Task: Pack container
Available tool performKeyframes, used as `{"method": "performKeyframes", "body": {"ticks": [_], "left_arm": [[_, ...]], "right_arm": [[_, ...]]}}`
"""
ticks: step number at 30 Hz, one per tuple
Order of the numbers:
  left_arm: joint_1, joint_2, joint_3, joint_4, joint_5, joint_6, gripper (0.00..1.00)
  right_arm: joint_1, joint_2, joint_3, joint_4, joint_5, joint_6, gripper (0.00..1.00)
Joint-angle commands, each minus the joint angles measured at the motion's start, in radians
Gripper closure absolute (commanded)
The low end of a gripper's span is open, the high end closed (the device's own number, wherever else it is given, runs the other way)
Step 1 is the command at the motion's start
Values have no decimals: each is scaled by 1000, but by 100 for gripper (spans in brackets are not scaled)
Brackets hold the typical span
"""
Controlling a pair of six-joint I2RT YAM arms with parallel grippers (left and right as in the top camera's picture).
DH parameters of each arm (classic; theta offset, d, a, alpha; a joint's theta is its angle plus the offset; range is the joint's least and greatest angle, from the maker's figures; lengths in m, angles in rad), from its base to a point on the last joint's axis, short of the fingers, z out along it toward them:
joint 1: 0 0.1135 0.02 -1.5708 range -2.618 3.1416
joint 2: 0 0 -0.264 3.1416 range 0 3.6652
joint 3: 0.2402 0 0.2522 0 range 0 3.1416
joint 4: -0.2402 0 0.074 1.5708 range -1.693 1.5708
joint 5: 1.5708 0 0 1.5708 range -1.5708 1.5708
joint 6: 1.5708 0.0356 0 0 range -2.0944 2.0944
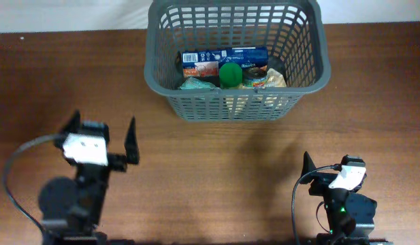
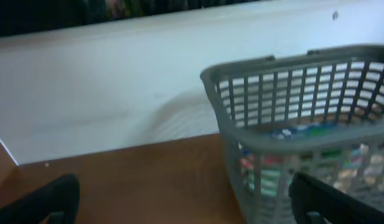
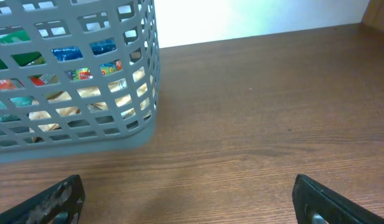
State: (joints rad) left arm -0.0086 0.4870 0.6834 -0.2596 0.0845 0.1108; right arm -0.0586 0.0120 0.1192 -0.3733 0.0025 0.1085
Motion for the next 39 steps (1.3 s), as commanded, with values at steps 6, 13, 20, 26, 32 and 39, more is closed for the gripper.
{"method": "performKeyframes", "body": {"ticks": [6,13,20,26,32,39], "left_arm": [[-4,-281,-396,248,16,-6,1],[-4,-482,-605,357,13,-5,1],[-4,-482,-674,352,13,-5,1],[-4,-482,-674,207,13,-5,1],[-4,-481,-674,188,13,-5,1],[-4,-481,-674,188,13,-5,1]], "right_arm": [[-8,-8,-7,-1,8,3,1],[-8,-8,-7,-1,8,3,1],[-8,-8,-7,-1,8,3,1],[-8,-8,-7,-2,8,3,1],[-8,-8,-7,-1,8,3,1],[-8,-8,-7,-1,8,3,1]]}}
